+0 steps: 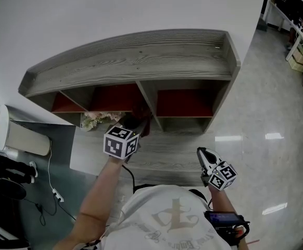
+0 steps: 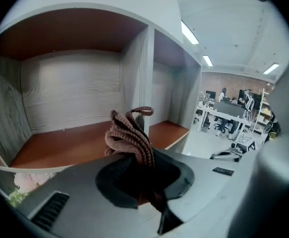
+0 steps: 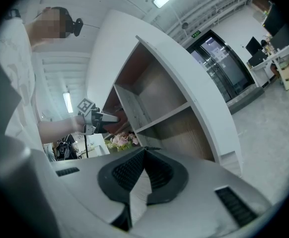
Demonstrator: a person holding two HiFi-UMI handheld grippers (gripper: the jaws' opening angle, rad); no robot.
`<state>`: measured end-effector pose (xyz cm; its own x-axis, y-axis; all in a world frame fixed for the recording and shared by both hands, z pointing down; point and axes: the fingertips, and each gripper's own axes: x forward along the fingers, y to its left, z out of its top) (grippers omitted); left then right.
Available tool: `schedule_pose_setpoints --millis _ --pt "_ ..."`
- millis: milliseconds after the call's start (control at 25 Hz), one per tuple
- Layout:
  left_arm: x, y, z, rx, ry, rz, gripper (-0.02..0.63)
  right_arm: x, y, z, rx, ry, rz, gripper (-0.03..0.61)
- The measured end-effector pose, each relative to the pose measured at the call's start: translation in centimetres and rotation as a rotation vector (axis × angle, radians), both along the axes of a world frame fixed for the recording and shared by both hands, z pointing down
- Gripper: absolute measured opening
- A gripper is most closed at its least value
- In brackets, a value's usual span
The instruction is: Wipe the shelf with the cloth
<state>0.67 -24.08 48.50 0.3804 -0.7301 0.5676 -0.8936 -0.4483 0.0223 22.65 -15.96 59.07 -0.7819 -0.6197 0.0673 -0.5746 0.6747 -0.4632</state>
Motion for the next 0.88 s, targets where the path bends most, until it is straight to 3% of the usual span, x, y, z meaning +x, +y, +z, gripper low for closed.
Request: schedule_pose_setpoints --millis 200,480,640,880 --pt "0.1 2.3 0.3 0.089 0.057 -0.038 0.064 -0.4 -0.6 0.2 -0.002 -0.003 -0.007 0.005" --pt "3.8 4.5 -0.1 0.155 0.12 -0.007 0.066 -0.1 -0.9 0.5 -0.007 -0.005 0.0 0.005" --pt "6.4 3.5 0.1 0.149 0.081 0.002 0.066 0.1 -0.6 0.7 -0.012 -0.012 0.006 0.005" --pt "7.7 -0.6 2.0 0.077 0.0 -0.144 0.069 0.8 -0.2 0.6 -0.009 -0.022 0.017 0.005"
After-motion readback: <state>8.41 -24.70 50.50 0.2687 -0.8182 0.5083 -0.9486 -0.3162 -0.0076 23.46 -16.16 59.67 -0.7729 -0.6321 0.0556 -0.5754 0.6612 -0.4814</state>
